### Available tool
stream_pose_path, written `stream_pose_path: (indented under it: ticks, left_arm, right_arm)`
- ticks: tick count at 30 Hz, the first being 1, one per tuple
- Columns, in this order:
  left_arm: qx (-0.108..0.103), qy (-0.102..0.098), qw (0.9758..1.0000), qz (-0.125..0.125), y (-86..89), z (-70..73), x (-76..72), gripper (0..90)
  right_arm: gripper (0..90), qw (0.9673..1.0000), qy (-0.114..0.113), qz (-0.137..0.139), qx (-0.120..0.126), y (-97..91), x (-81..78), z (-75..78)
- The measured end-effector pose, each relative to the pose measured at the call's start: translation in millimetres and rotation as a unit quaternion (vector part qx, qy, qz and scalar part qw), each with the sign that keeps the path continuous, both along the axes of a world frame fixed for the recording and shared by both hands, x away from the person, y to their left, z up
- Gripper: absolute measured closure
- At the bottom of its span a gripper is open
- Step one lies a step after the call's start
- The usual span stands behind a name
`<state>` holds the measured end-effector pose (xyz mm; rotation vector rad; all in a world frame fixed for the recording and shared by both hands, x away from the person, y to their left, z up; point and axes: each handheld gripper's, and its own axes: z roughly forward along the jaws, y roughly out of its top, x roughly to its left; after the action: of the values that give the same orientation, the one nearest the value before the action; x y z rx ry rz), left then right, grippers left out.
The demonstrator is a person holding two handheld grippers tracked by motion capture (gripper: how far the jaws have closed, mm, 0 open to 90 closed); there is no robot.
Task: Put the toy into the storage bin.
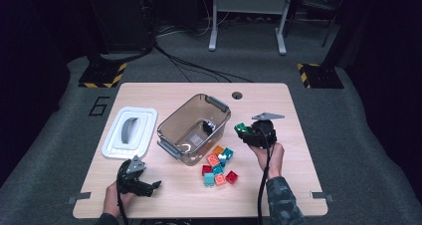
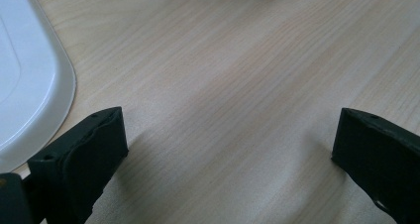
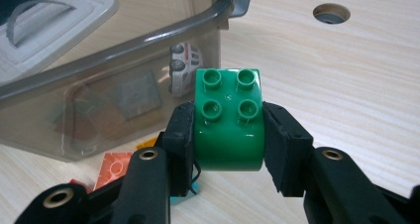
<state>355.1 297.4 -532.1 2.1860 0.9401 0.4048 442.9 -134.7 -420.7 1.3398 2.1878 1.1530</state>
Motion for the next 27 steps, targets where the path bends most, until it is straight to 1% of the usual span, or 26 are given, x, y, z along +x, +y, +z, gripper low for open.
stream_pose_path:
  ticks: [3,4,8,10,11,13,19,21,23,24,26,27]
  left_arm:
    - [0.000,0.000,1.0000,0.000,0.0,0.0,0.0,0.4]
    - [0.001,-0.001,1.0000,0.000,0.1,0.0,0.1,0.4]
    - [0.000,-0.001,1.0000,0.000,0.0,0.0,0.1,0.4]
    - [0.005,0.001,1.0000,-0.001,0.3,0.7,0.0,0.4]
    - [0.001,-0.001,1.0000,0.000,0.1,0.1,0.1,0.4]
    - [0.000,0.000,1.0000,0.000,0.0,0.0,0.0,0.4]
    - [0.000,0.000,1.0000,0.000,0.0,0.0,0.0,0.4]
    - [0.001,-0.001,1.0000,0.000,0.1,0.0,0.1,0.4]
    - [0.001,-0.001,1.0000,0.000,0.1,0.1,0.1,0.4]
    - [0.002,0.000,1.0000,-0.001,0.2,0.3,0.1,0.4]
    - [0.003,0.000,1.0000,-0.001,0.2,0.4,0.1,0.4]
    - [0.001,0.000,1.0000,0.000,0.0,0.0,0.1,0.4]
  right_arm:
    - [58.9,1.0000,0.004,-0.002,0.001,1.0,2.6,4.3]
    - [58.9,1.0000,0.001,0.000,-0.003,1.1,3.9,5.6]
    - [58.9,1.0000,0.000,0.003,0.002,2.3,7.3,12.3]
    - [59.0,1.0000,-0.003,0.004,0.002,3.0,9.2,16.1]
    - [58.9,1.0000,-0.002,0.003,0.004,3.3,10.1,18.3]
    - [59.0,1.0000,-0.007,0.005,0.001,4.6,12.4,22.8]
    - [58.9,0.9998,-0.014,0.011,0.000,11.7,19.3,36.4]
    - [58.9,0.9998,-0.016,0.012,-0.002,13.0,20.3,38.1]
    - [58.9,0.9997,-0.019,0.016,-0.004,18.1,24.4,45.3]
    - [58.9,0.9995,-0.025,0.019,-0.008,19.5,26.1,47.5]
    - [58.9,0.9995,-0.023,0.021,-0.008,21.5,27.3,49.5]
    - [58.9,0.9994,-0.026,0.023,-0.008,23.9,29.0,51.6]
